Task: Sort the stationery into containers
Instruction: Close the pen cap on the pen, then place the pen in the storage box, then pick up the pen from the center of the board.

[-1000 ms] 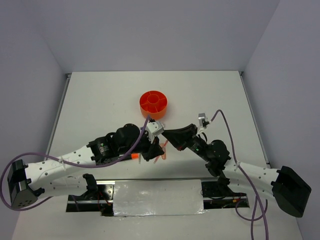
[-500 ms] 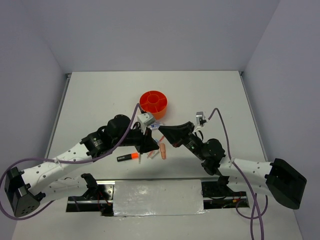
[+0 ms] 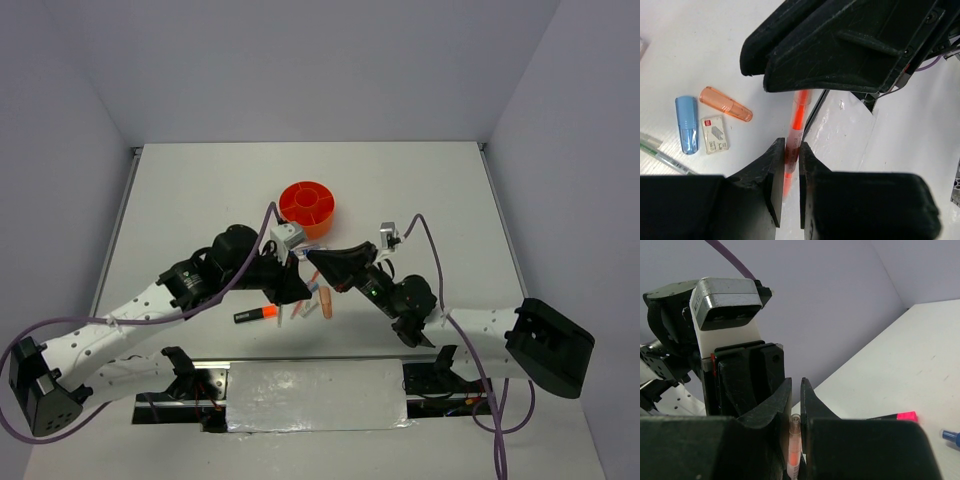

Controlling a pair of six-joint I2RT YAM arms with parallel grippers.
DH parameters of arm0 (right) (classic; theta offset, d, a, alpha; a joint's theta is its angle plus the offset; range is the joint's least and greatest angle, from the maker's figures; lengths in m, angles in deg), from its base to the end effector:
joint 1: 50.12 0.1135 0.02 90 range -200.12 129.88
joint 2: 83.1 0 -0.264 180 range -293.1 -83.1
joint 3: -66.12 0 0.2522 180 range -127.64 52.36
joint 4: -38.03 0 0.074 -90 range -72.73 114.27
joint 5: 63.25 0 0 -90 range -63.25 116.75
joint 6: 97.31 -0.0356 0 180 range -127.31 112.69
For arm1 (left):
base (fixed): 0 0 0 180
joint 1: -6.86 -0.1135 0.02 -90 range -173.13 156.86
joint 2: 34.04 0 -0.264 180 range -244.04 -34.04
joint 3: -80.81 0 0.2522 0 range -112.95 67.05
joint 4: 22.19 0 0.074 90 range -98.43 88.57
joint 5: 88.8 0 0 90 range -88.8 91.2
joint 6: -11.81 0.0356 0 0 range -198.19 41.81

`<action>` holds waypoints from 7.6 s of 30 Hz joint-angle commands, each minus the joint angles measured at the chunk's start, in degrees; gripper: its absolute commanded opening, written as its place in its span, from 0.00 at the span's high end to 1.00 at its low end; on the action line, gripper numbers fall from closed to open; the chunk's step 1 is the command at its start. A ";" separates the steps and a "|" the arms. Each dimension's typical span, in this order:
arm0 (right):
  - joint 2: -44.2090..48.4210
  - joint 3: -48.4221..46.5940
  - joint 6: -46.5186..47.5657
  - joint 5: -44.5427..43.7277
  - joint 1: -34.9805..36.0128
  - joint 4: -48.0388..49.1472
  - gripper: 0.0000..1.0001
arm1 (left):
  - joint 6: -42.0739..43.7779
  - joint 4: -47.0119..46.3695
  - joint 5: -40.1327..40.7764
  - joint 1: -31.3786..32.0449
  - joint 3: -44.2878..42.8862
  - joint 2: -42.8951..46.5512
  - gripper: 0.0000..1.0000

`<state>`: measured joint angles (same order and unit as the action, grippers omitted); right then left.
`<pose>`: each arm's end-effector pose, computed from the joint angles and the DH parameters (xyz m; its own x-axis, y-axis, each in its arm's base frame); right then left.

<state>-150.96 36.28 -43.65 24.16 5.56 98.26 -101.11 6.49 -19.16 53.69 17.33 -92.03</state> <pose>0.1257 0.1813 0.2441 -0.3033 0.6057 -0.7356 -0.7719 0.2965 0.5624 0.1482 -0.1761 0.3192 -0.5996 0.1056 -0.7933 0.7264 0.4878 -0.4842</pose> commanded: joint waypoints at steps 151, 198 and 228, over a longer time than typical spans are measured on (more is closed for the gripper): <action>27.59 -18.55 13.05 1.00 -19.91 -76.45 0.45 | -17.16 12.76 38.73 -0.42 -3.80 -25.04 0.33; 31.73 -15.12 9.97 9.36 -19.56 -75.31 0.45 | -19.53 12.68 36.18 2.21 -2.93 -37.10 0.93; -1.92 -30.23 4.27 -6.89 -4.01 -80.05 0.44 | -17.51 32.36 47.32 -3.41 -14.53 0.33 1.00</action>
<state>-150.21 9.64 -36.92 22.76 0.64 19.43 -120.80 35.80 26.72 50.52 2.25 -93.48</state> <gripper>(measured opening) 0.553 0.221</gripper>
